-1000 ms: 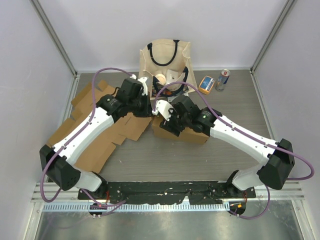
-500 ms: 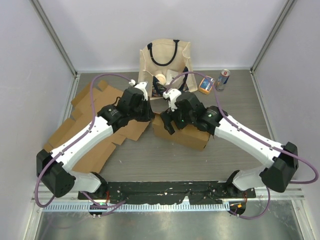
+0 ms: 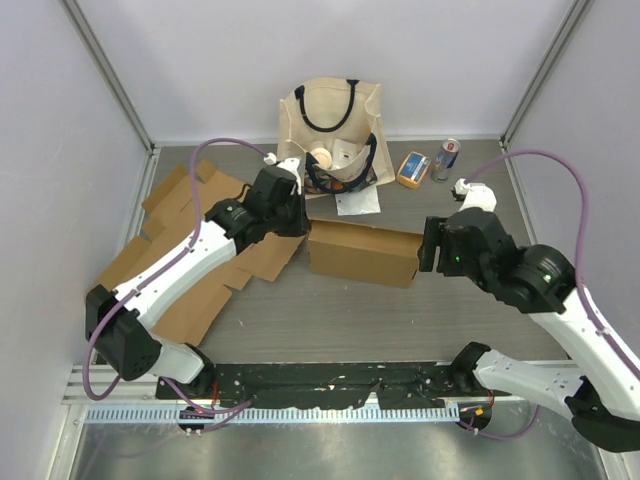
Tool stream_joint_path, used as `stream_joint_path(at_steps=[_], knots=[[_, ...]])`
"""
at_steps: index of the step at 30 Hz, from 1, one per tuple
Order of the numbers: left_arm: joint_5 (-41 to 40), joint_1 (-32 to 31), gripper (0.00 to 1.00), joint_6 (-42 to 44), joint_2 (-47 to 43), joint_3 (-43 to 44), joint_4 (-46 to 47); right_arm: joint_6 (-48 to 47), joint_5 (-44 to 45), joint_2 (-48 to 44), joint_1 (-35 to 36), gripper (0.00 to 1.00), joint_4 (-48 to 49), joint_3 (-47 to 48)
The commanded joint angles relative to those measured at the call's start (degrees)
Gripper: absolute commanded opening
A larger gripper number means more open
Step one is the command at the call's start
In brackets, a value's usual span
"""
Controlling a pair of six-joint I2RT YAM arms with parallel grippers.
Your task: Fold the paper box
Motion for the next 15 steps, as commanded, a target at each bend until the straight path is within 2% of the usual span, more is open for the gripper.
stream_joint_path(at_steps=[1,2,3,6,7,14,15], knots=[[0.6,-0.1,0.00,1.5,1.6,1.1,-6.2,-5.2,10.9,3.6,-0.4,0.74,4.4,-3.8],[0.5,0.0,0.00,1.7,1.6,1.1,-6.2,-7.1,10.5,1.9,-1.5,0.74,7.2,-5.4],[0.5,0.0,0.00,1.9,1.6,1.1,-6.2,-9.0,7.2,-0.3,-2.2,0.67,14.1,-7.6],[0.6,0.0,0.00,2.6,1.6,1.6,-6.8,-14.8,0.2,-6.6,-6.1,0.49,24.0,-15.2],[0.7,0.0,0.00,2.7,1.8,1.8,-6.8,-15.4,-2.9,-7.2,-7.1,0.48,25.0,-17.2],[1.5,0.0,0.00,3.6,1.8,1.6,-7.2,-19.1,-6.3,-5.1,-13.0,0.47,31.3,-21.1],[1.4,0.0,0.00,3.7,1.3,1.1,-6.9,-19.8,-7.1,-4.0,-14.0,0.44,31.9,-21.3]])
